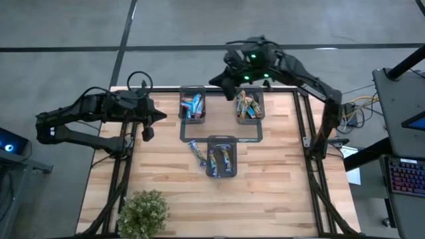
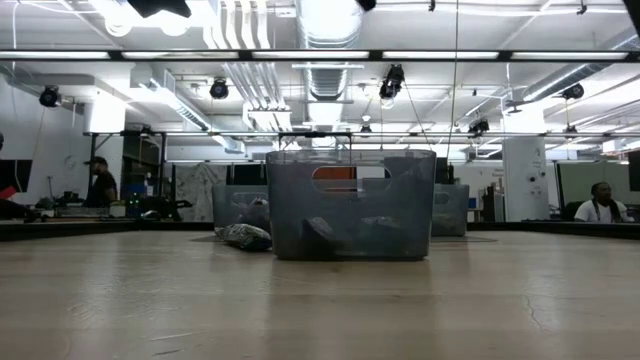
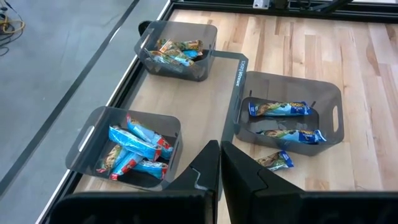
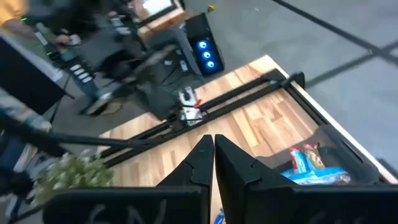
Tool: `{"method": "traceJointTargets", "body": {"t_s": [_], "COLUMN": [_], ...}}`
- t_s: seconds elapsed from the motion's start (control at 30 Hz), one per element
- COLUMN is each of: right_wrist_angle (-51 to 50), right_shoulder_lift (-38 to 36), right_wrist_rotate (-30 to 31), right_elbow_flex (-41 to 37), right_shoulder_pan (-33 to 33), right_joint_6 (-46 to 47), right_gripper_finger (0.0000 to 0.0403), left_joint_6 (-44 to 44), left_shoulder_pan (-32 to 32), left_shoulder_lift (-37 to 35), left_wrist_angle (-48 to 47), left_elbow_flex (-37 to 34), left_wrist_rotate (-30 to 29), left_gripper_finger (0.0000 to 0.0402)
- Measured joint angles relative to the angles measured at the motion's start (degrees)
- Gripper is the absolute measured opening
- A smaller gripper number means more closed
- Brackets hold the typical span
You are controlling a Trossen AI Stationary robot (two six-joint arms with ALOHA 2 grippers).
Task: Pick and place Granola Bars by type
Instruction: Put the blue granola bar into the bottom black bin
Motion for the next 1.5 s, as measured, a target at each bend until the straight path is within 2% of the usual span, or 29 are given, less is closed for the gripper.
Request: {"method": "traceJointTargets", "body": {"t_s": [0.3, 0.43, 0.6, 0.83, 1.3, 1.5], "right_wrist_angle": [-4.9, -6.5, -6.5, -5.0, 10.4, 16.6], "right_shoulder_lift": [-7.2, -10.5, -14.9, -22.9, -39.5, -44.7], "right_wrist_rotate": [0.4, 5.5, 6.1, 8.1, 14.3, 16.1], "right_elbow_flex": [0.0, -0.6, -3.8, -14.5, -41.2, -48.1], "right_shoulder_pan": [3.6, 6.1, 8.9, 13.2, 21.6, 23.4], "right_joint_6": [-4.5, -7.0, -9.1, -8.9, 0.0, 2.8], "right_gripper_finger": [0.0008, 0.0008, 0.0008, 0.0008, 0.0008, 0.0008], "left_joint_6": [0.0, -0.8, -1.3, -1.4, -0.3, 0.1], "left_shoulder_pan": [0.0, 0.0, 0.0, 0.0, 0.0, 0.0], "left_shoulder_lift": [-0.7, -1.1, -1.3, -1.3, -0.7, 0.0], "left_wrist_angle": [0.1, 0.1, 0.8, 4.7, 15.3, 18.7], "left_elbow_flex": [0.0, 0.0, 0.0, 0.0, 0.0, 0.0], "left_wrist_rotate": [0.0, 0.0, 0.0, 0.1, 3.3, 3.3], "left_gripper_finger": [0.0000, 0.0000, 0.0000, 0.0000, 0.0002, 0.0049]}}
